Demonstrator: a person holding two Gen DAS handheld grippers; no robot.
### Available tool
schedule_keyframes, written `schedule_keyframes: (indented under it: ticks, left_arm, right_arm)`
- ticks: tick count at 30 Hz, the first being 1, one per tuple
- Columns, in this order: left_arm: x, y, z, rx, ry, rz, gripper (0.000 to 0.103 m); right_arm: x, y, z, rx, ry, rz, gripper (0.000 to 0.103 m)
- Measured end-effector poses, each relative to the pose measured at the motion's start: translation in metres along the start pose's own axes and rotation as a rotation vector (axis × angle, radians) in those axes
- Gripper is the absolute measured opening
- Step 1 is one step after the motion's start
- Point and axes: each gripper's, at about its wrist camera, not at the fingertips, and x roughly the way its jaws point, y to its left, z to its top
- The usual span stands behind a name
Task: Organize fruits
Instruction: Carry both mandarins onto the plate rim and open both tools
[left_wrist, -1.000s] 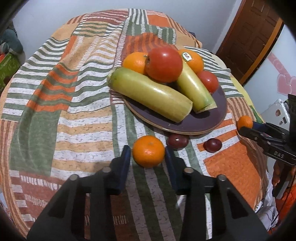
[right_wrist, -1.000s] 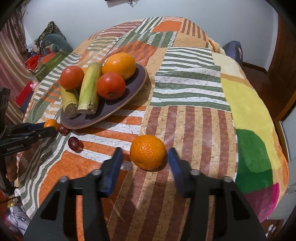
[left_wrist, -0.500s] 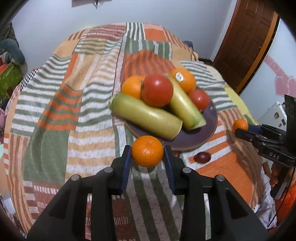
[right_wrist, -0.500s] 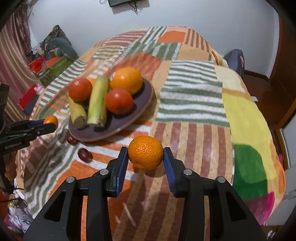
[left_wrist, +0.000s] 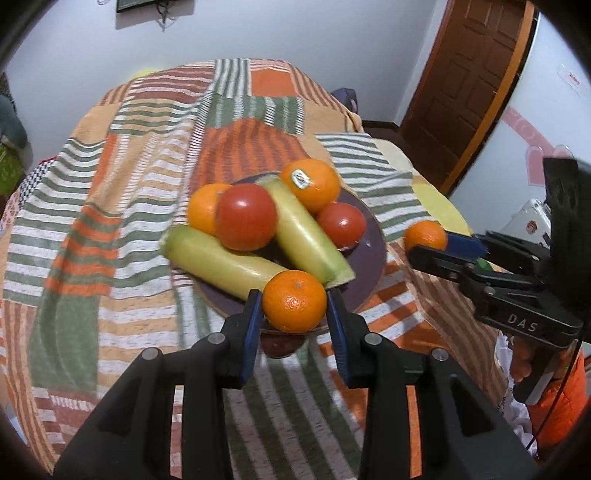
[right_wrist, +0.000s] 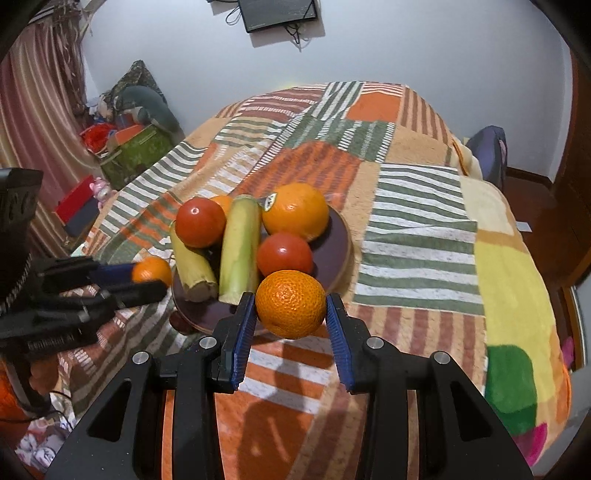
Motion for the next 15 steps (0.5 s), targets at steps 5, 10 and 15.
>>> schedule_keyframes:
  ticks: [5, 10, 15]
  left_arm:
    - [0.013, -0.009, 0.000, 0.010, 0.026, -0.019, 0.035]
    - [0.025, -0.012, 0.001, 0.018, 0.046, -0.012, 0.035]
    - [0.031, -0.014, 0.003, 0.021, 0.056, 0.003, 0.035]
  right_arm:
    - [0.013, 0.005, 0.001, -0.004, 0.014, 0.019, 0.035]
    - [0.024, 0.008, -0.001, -0.014, 0.034, 0.017, 0.035]
    - [0.030, 0.004, -0.002, -0.011, 0.049, 0.022, 0.035]
